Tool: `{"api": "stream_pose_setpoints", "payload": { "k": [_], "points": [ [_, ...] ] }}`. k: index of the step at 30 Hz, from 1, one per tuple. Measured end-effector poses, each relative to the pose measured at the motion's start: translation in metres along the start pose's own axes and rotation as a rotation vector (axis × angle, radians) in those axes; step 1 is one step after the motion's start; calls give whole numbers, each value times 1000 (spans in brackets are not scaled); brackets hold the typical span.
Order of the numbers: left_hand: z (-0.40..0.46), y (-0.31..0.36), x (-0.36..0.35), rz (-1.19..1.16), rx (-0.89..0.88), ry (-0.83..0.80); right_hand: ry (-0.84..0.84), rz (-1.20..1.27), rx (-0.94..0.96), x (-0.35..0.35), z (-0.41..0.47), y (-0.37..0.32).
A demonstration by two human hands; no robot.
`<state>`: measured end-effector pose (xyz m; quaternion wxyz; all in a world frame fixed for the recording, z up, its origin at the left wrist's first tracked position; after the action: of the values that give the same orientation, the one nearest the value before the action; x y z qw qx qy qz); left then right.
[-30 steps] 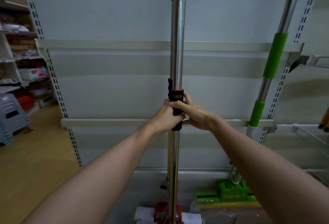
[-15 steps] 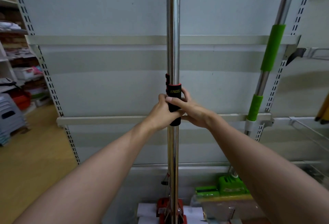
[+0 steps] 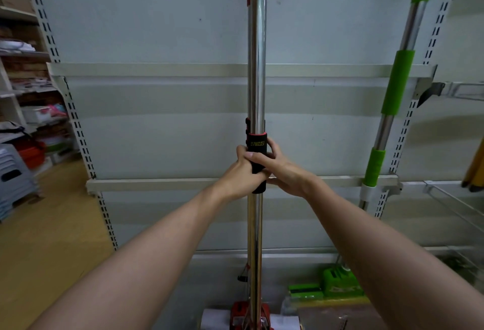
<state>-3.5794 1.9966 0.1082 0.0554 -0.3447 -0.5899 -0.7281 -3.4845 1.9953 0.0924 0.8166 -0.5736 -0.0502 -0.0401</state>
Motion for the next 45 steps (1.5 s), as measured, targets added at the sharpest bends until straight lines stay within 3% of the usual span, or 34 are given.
{"api": "stream_pose_setpoints", "payload": {
  "k": [14, 23, 28, 31, 34, 39, 45],
  "points": [
    [2, -8, -2, -211, 90, -75, -4, -49, 114, -3, -5, -29],
    [-10, -22, -20, -146, -5, -75, 207, -130, 111, 1, -36, -12],
    [-28, -6, -7, -121, -34, 116, 313, -247, 201, 9, -57, -31],
    [-56, 21, 3, -55, -156, 378, 396, -360, 260, 23, -79, -46],
    [-81, 51, -12, 45, -262, 467, 463, -594, 341, 43, -112, -66],
    [-105, 96, -87, 148, -295, 352, 520, -874, 434, 91, -191, -95],
    [-155, 171, -228, 134, -423, 15, 555, -1100, 274, 182, -329, -116]
  ]
}}
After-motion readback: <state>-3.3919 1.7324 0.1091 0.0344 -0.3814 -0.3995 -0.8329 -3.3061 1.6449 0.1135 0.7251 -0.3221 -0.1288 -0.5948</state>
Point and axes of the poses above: each hand's wrist, its own z-axis towards the middle knuckle, its own x-axis out of the back of the hand, y = z × x, the point moved 6 cm from there along z, towards the middle knuckle, and after that the axes turned 15 degrees about x, right-handed, at the moved point
